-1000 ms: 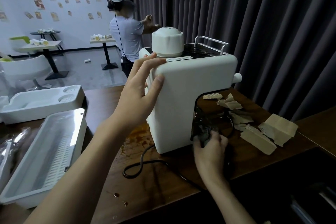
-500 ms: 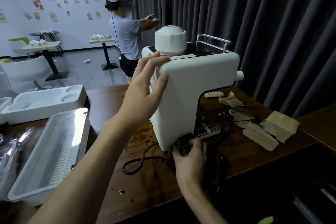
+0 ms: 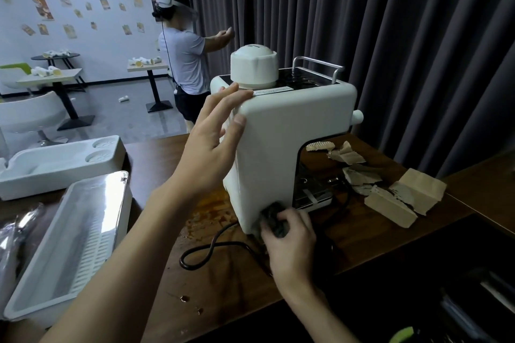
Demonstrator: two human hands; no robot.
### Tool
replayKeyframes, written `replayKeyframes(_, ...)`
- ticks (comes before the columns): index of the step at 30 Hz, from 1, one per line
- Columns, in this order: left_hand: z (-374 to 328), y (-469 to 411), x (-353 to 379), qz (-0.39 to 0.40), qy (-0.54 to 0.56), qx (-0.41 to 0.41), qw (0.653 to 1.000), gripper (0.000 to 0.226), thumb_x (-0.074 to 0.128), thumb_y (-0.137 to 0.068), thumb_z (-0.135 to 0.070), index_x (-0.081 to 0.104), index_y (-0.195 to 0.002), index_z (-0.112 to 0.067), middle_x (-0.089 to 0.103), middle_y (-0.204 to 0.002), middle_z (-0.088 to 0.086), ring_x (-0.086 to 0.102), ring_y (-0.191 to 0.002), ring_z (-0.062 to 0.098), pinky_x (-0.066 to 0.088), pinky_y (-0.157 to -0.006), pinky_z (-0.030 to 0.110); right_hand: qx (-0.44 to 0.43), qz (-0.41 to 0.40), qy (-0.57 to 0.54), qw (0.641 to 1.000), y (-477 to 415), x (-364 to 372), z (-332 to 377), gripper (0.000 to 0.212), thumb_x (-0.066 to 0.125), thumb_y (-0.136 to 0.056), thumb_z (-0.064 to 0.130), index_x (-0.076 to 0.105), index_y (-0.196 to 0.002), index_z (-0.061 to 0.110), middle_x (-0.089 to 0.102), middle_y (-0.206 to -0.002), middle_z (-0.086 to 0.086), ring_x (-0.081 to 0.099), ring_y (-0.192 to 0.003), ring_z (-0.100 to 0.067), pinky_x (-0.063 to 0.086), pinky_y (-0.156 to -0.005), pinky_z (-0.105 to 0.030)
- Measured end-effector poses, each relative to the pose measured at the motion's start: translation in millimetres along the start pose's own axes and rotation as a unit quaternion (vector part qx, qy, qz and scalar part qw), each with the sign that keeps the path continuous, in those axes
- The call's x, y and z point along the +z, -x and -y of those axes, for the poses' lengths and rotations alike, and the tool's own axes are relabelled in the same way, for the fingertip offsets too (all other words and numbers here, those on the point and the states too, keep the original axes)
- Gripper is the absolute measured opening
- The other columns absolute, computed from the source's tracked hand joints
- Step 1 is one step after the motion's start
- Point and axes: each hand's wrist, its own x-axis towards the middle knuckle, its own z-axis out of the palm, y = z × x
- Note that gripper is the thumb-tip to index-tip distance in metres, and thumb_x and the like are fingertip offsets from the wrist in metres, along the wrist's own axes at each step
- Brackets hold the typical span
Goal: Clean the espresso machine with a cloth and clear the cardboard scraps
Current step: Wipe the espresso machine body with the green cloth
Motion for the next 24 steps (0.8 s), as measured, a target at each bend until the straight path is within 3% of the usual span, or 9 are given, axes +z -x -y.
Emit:
replayKeyframes(2,0,1,-5,0.018,0.008,-0.001,1.000,0.037,0.044,-0.107,-0.024,0.049,-0.143,-0.033,0.038,-0.153,-0.014,0.028,-0.139,-0.015,0.033,-0.097,-0.001,-0.003,-0.049,-0.034,0.998,-11,-7,-1,0.022,0.079,-0.079,0.018,0.067,-0.094,0.010,0.054,-0.105,0.005,0.055,-0.095,-0.007,0.052,-0.076,-0.013)
replayKeyframes(4,4,1,-11,0.040,0.022,-0.004,0.999,0.042,0.048,-0.104,-0.028,0.045,-0.146,-0.034,0.036,-0.156,-0.017,0.028,-0.141,-0.013,0.040,-0.103,0.010,-0.010,-0.074,-0.034,0.997,-15,-8,1,0.022,0.079,-0.079,0.017,0.067,-0.096,0.008,0.054,-0.105,0.006,0.053,-0.094,-0.004,0.043,-0.070,-0.001)
replayKeyframes(6,7,-1,-17,0.061,0.037,-0.007,0.997,0.048,0.053,-0.100,-0.032,0.044,-0.148,-0.032,0.035,-0.158,-0.018,0.028,-0.145,-0.007,0.046,-0.105,0.020,-0.040,-0.074,-0.023,0.996,-9,-3,6,0.021,0.080,-0.078,0.015,0.067,-0.092,0.008,0.054,-0.102,0.005,0.055,-0.092,-0.006,0.044,-0.073,-0.003)
replayKeyframes(8,7,-3,-22,0.074,0.039,-0.005,0.996,0.052,0.057,-0.097,-0.032,0.044,-0.147,-0.033,0.035,-0.158,-0.016,0.028,-0.145,-0.008,0.047,-0.102,0.014,-0.090,-0.050,-0.008,0.995,1,5,10,0.020,0.082,-0.076,0.016,0.066,-0.088,0.010,0.052,-0.098,0.005,0.057,-0.088,-0.008,0.050,-0.076,-0.012)
replayKeyframes(10,7,-4,-26,0.083,0.037,-0.001,0.996,0.053,0.059,-0.094,-0.032,0.045,-0.145,-0.035,0.036,-0.158,-0.016,0.029,-0.142,-0.012,0.046,-0.097,0.010,-0.121,-0.030,-0.007,0.992,3,7,9,0.021,0.082,-0.075,0.017,0.066,-0.086,0.011,0.053,-0.096,0.006,0.056,-0.087,-0.006,0.047,-0.077,-0.008)
replayKeyframes(12,8,-6,-28,0.092,0.036,0.003,0.995,0.054,0.061,-0.094,-0.029,0.045,-0.145,-0.036,0.036,-0.158,-0.017,0.029,-0.141,-0.013,0.047,-0.096,0.010,-0.109,-0.029,-0.020,0.993,-5,1,5,0.021,0.082,-0.075,0.017,0.067,-0.089,0.011,0.053,-0.097,0.007,0.055,-0.087,-0.003,0.046,-0.076,-0.006)
replayKeyframes(18,7,-5,-27,0.097,0.041,-0.002,0.994,0.054,0.062,-0.094,-0.028,0.044,-0.143,-0.039,0.034,-0.158,-0.018,0.027,-0.142,-0.014,0.044,-0.096,0.007,-0.051,-0.099,-0.043,0.993,-17,-3,6,0.026,0.080,-0.077,0.017,0.067,-0.098,0.007,0.055,-0.101,0.004,0.055,-0.090,-0.007,0.053,-0.076,-0.019)
replayKeyframes(22,6,-4,-26,0.092,0.044,0.000,0.995,0.053,0.061,-0.094,-0.027,0.044,-0.143,-0.037,0.034,-0.158,-0.016,0.028,-0.142,-0.012,0.044,-0.097,0.007,-0.134,-0.051,-0.043,0.989,-4,6,17,0.026,0.081,-0.076,0.019,0.067,-0.096,0.009,0.052,-0.099,0.007,0.054,-0.089,-0.003,0.045,-0.077,-0.006)
replayKeyframes(24,6,-4,-27,0.092,0.041,-0.002,0.995,0.053,0.061,-0.094,-0.027,0.045,-0.144,-0.036,0.034,-0.158,-0.016,0.028,-0.142,-0.013,0.044,-0.097,0.007,-0.127,-0.055,-0.058,0.989,-13,1,18,0.028,0.081,-0.077,0.020,0.068,-0.099,0.007,0.051,-0.101,0.008,0.053,-0.091,-0.002,0.045,-0.075,-0.004)
